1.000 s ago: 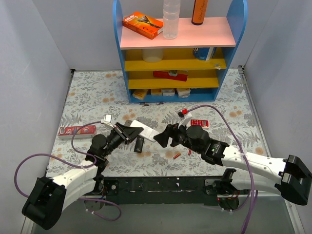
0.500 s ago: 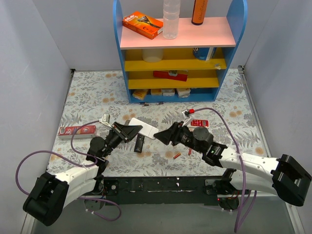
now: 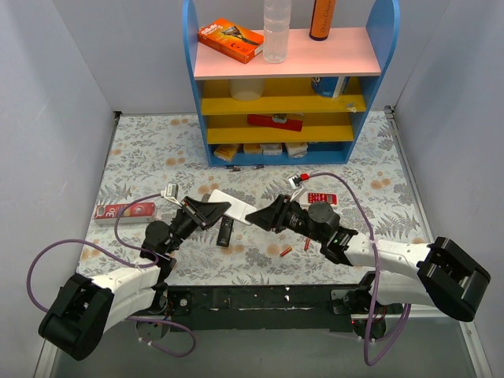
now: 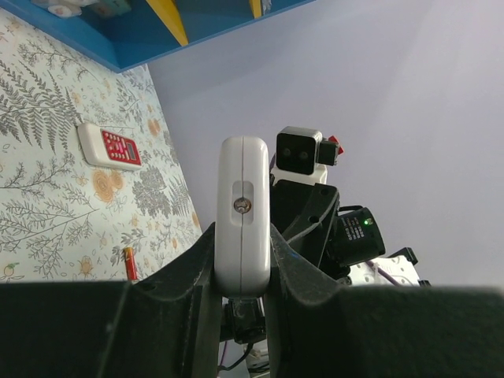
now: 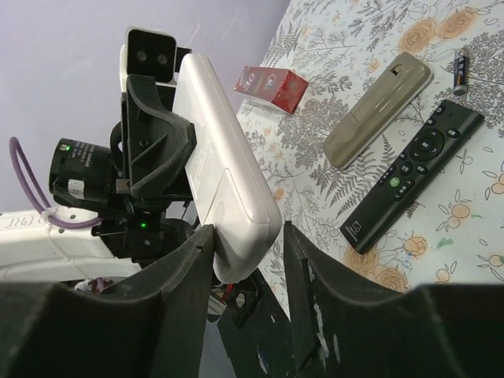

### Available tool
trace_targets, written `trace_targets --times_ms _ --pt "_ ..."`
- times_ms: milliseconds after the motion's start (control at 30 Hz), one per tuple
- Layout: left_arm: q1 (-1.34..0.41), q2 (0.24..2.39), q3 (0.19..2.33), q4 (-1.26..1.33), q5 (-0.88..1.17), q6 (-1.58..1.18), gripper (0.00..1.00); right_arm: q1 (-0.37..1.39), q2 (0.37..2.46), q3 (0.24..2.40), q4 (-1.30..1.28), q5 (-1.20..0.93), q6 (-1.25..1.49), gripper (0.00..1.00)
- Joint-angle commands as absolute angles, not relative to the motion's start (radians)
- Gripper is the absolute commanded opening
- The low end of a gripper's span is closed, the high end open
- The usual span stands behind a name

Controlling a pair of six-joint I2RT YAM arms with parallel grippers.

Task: Load the batteries into the remote control
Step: Remove the battery cover from the remote control.

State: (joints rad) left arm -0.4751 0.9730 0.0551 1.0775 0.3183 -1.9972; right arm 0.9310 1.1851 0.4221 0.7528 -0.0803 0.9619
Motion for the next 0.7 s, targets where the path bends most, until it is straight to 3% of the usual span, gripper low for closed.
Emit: trace_targets --times_ms 0,133,400,667 --pt "-0.479 0.963 0.057 1.16 0.33 -2.14 0.0 0.916 1.189 0.391 0.85 -0.078 0.992 0.42" --pt "-0.48 0.962 0.045 1.17 0.313 -2.149 0.0 0.91 1.184 0.35 0.85 -0.074 1.012 0.31" --pt "-0.477 0.98 0.032 1.215 0.267 -2.129 0.0 0.905 1.14 0.314 0.769 -0.038 1.032 0.24" --pt "-0.476 0.977 0.035 1.195 0.255 -2.085 0.0 0.9 1.131 0.31 0.758 -0.038 1.031 0.24"
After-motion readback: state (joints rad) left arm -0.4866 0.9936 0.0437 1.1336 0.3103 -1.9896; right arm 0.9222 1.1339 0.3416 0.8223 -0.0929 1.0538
